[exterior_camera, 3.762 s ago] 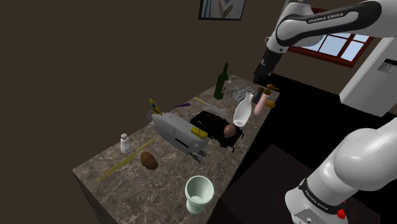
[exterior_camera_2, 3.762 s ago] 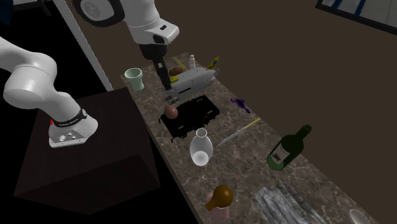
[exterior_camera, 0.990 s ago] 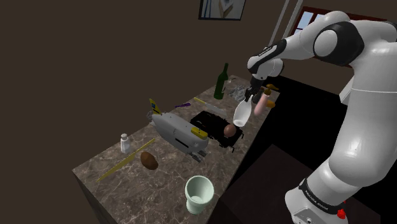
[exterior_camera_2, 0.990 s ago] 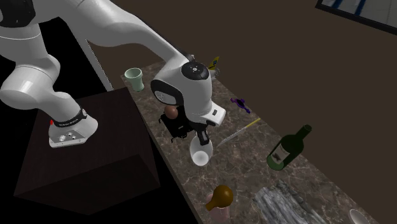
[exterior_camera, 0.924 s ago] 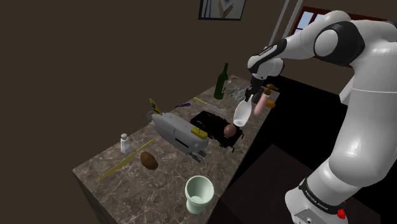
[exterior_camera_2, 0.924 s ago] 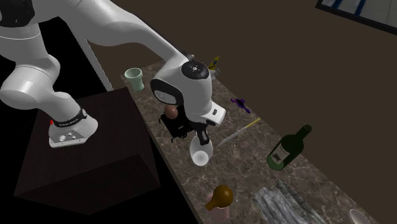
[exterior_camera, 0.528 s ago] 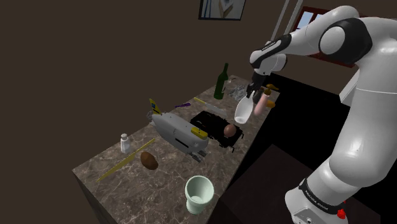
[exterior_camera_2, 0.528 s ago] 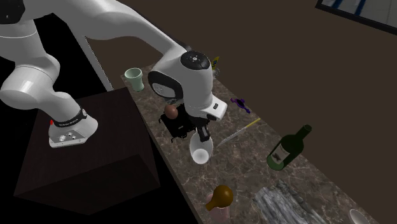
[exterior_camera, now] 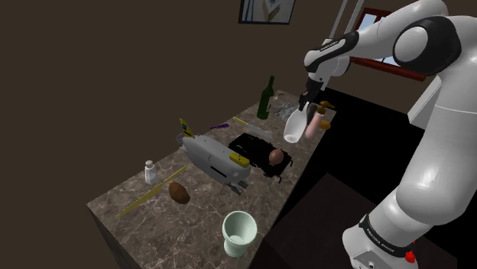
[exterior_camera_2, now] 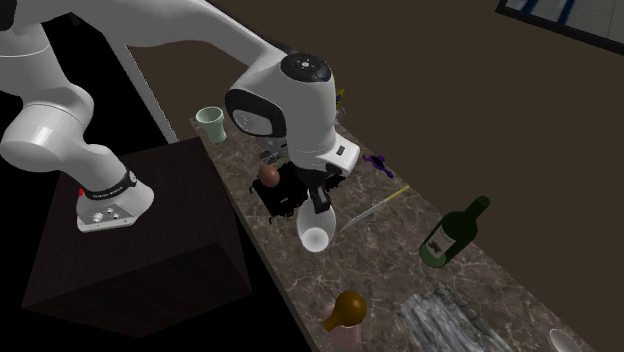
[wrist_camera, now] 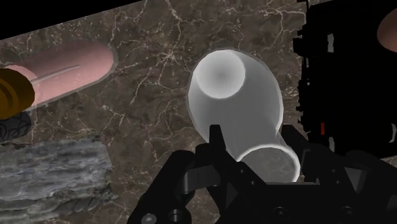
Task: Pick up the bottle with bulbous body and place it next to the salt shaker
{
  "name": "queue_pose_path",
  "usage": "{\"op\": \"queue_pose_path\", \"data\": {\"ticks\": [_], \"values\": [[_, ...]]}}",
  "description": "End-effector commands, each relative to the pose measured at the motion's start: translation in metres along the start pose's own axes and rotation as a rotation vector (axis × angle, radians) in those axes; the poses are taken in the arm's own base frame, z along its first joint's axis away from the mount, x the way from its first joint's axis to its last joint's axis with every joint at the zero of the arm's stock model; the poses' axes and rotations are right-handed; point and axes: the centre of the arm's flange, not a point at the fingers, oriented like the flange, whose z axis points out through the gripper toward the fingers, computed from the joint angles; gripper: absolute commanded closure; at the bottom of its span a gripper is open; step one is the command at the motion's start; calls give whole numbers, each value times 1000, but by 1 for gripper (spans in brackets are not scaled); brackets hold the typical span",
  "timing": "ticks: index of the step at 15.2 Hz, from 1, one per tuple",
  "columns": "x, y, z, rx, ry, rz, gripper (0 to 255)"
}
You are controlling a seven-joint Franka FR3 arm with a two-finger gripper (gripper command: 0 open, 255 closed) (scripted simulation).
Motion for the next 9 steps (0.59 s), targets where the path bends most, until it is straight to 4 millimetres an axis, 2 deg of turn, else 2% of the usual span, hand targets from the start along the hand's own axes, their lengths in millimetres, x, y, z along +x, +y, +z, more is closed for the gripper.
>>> {"op": "queue_pose_path", "data": {"ticks": [1, 9], "values": [[1, 0, -10, 0, 0, 0, 255], [3, 1, -52, 0, 0, 0, 255]]}}
